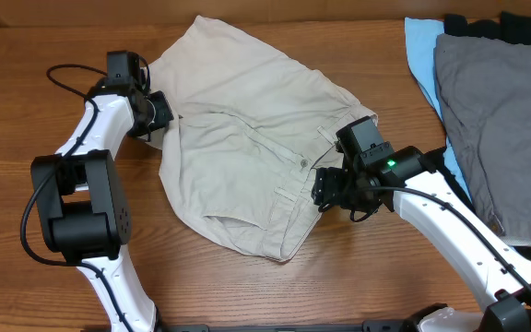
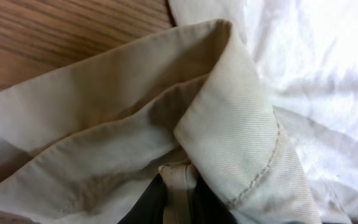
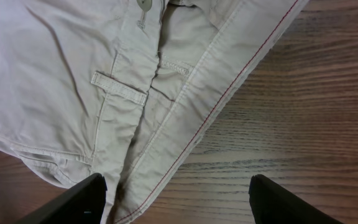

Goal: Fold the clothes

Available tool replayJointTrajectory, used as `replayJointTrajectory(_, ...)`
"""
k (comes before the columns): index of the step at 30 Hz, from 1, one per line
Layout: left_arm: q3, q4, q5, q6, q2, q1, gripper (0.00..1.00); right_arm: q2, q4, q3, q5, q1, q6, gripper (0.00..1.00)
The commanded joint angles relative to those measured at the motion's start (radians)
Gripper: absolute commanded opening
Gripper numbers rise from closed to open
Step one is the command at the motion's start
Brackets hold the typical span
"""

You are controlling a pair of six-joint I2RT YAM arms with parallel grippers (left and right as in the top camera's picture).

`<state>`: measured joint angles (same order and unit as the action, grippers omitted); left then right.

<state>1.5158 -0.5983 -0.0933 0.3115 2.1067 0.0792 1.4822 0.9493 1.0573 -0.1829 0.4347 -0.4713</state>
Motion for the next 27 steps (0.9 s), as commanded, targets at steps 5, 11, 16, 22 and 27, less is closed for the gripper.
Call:
replayJointTrajectory(5, 0.164, -0.22, -0.006, -0.056, 0.006, 0.001, 0.14, 0.0, -0.006, -0.003, 0.005, 0.003, 0.005, 0.77)
replayJointTrajectory(11, 0.343, -0.539, 0.072, -0.1, 0.006, 0.001, 0.06, 0.0, -0.006, -0.003, -0.003, 0.003, 0.005, 0.77)
replayJointTrajectory(16, 0.436, -0.726, 0.167, -0.106, 0.006, 0.003, 0.04, -0.001, -0.005, 0.001, -0.064, 0.003, 0.004, 0.7)
replayJointTrajectory(22, 0.517, -0.917, 0.247, -0.106, 0.004, 0.024, 0.04, -0.005, 0.019, 0.047, -0.173, 0.004, 0.001, 0.6)
replayJointTrajectory(27, 0.523, -0.988, 0.25, -0.105, -0.052, 0.053, 0.04, -0.063, 0.076, 0.066, -0.186, 0.005, -0.003, 0.6)
